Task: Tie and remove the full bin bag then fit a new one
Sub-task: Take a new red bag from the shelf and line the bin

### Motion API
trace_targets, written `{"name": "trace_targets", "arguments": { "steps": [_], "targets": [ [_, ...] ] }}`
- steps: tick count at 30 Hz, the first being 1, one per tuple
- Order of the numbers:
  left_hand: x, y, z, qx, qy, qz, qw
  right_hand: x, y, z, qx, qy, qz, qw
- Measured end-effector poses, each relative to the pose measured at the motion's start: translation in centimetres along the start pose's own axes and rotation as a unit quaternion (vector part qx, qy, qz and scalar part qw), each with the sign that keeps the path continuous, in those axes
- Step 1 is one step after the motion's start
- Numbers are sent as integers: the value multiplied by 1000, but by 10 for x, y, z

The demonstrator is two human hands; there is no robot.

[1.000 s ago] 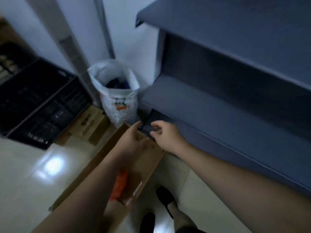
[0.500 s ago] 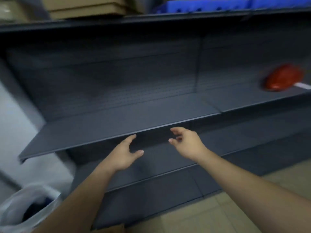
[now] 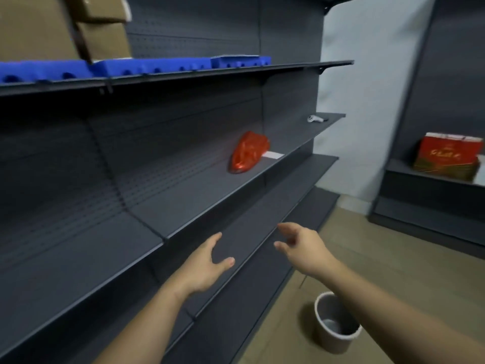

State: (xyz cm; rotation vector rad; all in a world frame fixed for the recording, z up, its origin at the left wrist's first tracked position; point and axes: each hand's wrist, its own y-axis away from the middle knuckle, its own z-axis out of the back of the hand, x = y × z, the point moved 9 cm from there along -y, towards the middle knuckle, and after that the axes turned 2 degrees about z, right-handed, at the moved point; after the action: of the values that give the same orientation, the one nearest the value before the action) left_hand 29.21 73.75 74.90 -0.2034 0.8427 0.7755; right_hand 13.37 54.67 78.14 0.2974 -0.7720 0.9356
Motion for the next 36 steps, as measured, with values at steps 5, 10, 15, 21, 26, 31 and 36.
{"name": "trace_targets", "arguments": {
  "steps": [5, 10, 15, 21, 26, 31, 36],
  "targets": [
    [-30, -94, -31, -2, 18, 10, 1000, -59, -88, 33, 21, 7, -12, 1000],
    [-38, -174, -22, -8, 3, 31, 999, -73, -172, 33, 47, 14, 3, 999],
    [-46, -264, 4, -21, -26, 17, 999, -72, -261, 14, 46, 3, 18, 999],
    [-51, -389, 43, -46, -58, -11, 997, -56, -381, -19, 32, 14, 30, 999],
    [-58, -478, 58, -40, -136, -47, 989, -48, -465, -48, 36, 17, 33, 999],
    [-55, -531, 59, -44, -239, -59, 968, -55, -512, -70, 53, 39, 22, 998],
    [-63, -546, 56, -60, -325, -78, 941, -59, -535, -86, 70, 75, 34, 994]
  ]
}}
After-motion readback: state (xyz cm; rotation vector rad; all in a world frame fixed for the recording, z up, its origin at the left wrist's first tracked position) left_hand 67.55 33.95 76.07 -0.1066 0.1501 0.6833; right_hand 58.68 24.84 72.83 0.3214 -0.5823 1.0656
